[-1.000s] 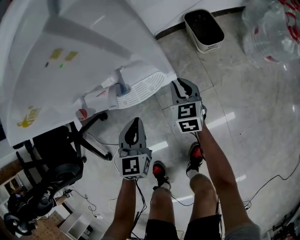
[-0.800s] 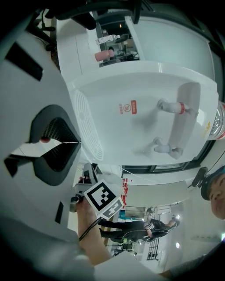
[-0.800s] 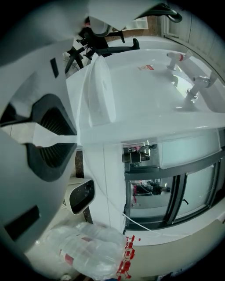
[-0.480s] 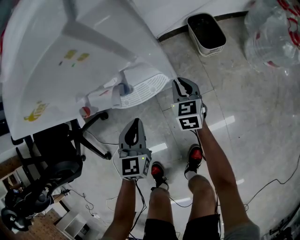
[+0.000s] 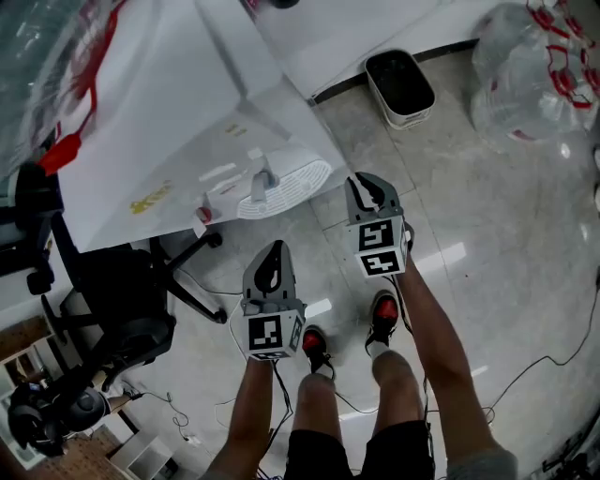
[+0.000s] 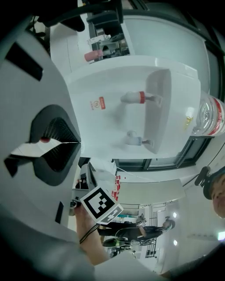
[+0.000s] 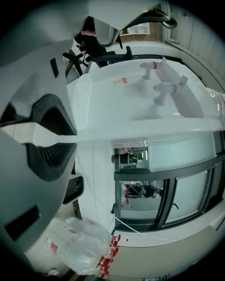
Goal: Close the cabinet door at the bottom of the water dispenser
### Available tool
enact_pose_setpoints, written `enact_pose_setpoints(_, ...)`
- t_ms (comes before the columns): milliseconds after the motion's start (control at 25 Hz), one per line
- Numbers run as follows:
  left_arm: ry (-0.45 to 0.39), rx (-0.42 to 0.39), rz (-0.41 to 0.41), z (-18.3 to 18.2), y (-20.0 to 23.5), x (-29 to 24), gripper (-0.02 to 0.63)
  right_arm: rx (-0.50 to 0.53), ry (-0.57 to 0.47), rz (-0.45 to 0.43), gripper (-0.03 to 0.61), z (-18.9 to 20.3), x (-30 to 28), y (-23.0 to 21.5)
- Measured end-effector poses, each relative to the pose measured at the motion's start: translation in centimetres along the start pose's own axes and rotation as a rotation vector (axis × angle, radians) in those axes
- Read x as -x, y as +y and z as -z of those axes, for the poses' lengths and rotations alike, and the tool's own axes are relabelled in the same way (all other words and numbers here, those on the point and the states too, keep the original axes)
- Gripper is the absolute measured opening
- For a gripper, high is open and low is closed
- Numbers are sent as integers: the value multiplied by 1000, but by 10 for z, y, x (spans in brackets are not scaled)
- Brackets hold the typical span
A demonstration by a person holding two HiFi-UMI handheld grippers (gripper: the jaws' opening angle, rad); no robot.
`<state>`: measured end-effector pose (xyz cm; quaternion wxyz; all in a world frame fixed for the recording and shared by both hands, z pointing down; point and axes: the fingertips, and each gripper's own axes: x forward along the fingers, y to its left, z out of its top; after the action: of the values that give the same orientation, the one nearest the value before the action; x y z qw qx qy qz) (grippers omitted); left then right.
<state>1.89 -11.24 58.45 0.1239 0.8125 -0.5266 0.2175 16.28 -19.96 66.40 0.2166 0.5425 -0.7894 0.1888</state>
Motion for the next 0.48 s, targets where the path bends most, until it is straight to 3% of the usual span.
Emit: enact_pose_setpoints(480, -92, -35, 29, -133, -18, 60, 25, 24, -104, -2, 54, -122, 112, 9)
